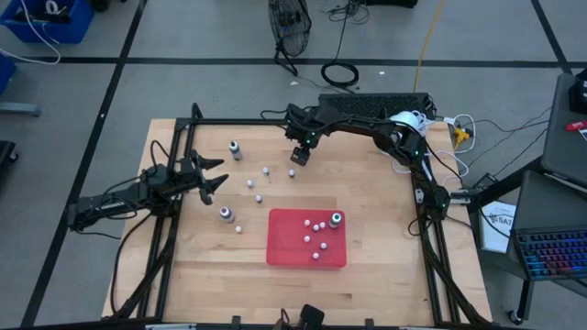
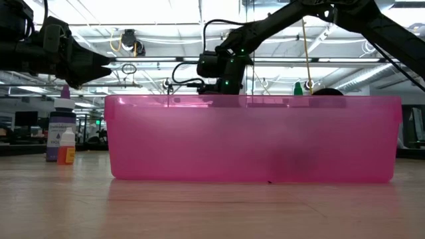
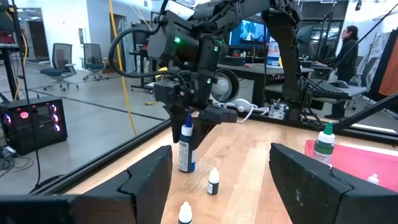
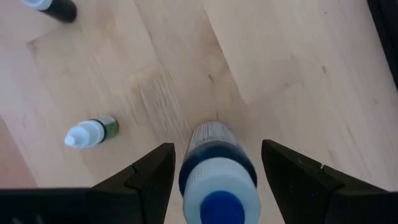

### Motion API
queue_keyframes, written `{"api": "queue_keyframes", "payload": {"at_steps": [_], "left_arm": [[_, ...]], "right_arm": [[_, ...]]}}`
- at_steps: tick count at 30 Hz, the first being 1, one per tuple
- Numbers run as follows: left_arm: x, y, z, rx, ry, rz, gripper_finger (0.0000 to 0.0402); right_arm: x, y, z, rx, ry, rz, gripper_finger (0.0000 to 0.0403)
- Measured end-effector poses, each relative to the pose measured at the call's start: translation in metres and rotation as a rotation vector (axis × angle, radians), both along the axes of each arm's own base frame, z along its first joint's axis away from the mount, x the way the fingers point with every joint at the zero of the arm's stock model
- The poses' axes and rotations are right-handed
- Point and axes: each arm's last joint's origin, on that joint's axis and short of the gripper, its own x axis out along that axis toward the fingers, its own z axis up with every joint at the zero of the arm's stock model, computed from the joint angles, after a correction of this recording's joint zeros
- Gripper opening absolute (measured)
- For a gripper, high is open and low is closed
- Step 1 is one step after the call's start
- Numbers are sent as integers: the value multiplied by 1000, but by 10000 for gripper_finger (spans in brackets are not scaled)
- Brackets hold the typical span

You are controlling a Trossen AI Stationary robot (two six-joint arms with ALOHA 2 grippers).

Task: Pick & Place food coloring
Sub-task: Put the large blue food coloring bottle into the red bin

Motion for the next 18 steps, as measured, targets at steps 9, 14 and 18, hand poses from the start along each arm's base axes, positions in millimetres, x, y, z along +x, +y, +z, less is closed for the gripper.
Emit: {"api": "queue_keyframes", "payload": {"at_steps": [9, 14, 18], "left_arm": [[0, 0, 0, 0, 0, 0, 269], [0, 0, 0, 0, -1, 0, 269], [0, 0, 0, 0, 0, 0, 269]], "right_arm": [[-2, 1, -2, 10, 18, -1, 226], [-2, 1, -2, 10, 17, -2, 224], [-2, 1, -2, 9, 16, -2, 204]]}}
